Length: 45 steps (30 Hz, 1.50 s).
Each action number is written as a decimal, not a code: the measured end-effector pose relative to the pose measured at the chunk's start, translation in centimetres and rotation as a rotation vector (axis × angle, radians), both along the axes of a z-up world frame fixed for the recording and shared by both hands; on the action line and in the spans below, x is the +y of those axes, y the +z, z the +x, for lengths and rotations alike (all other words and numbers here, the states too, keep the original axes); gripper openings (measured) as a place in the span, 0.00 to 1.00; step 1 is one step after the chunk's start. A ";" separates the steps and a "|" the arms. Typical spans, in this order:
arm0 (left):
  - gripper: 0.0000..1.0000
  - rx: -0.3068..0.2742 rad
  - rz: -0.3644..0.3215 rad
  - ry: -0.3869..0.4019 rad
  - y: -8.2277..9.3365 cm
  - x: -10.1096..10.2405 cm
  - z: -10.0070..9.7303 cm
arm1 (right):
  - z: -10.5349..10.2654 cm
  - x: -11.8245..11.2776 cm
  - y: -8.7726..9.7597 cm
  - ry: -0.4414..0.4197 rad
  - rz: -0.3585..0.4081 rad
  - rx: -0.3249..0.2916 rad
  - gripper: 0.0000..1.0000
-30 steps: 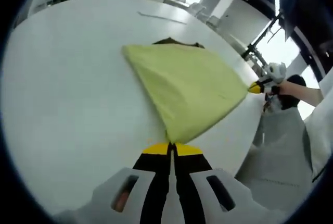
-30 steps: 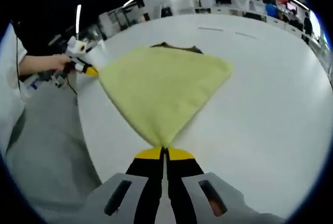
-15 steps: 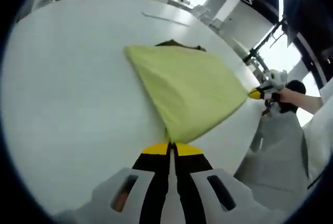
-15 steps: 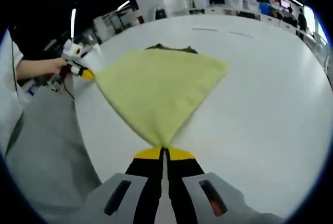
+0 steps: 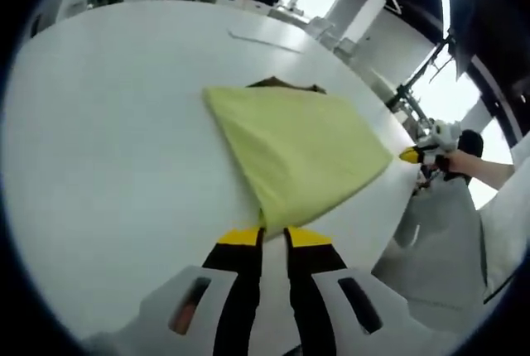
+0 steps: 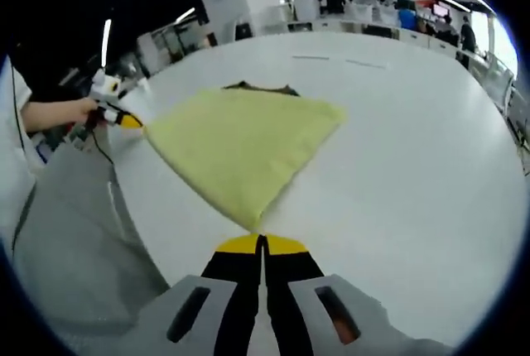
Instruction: Fold the garment on the visible template until the final outline fits inside the template.
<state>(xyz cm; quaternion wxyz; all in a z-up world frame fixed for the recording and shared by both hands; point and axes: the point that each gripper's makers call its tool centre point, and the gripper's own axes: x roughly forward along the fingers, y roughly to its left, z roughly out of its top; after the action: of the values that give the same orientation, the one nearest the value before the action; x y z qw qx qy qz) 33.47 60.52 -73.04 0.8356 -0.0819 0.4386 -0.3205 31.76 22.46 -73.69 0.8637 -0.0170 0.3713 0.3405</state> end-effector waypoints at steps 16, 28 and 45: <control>0.33 -0.091 -0.015 0.001 4.3 -0.5 -0.8 | 0.3 1.3 4.0 -0.011 -0.024 -0.079 0.22; 0.54 -0.177 0.004 0.038 6.1 -0.1 -2.8 | -0.9 1.4 6.9 -0.075 0.020 -0.127 0.47; 0.87 -0.213 0.046 0.068 7.7 0.6 -4.6 | -2.9 3.1 9.9 -0.098 0.099 -0.165 0.77</control>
<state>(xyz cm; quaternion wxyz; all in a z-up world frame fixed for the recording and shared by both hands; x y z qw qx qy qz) 28.90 61.15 -65.36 0.8895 -0.0430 0.3516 -0.2887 28.89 25.52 -63.83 0.9067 0.0160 0.2819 0.3132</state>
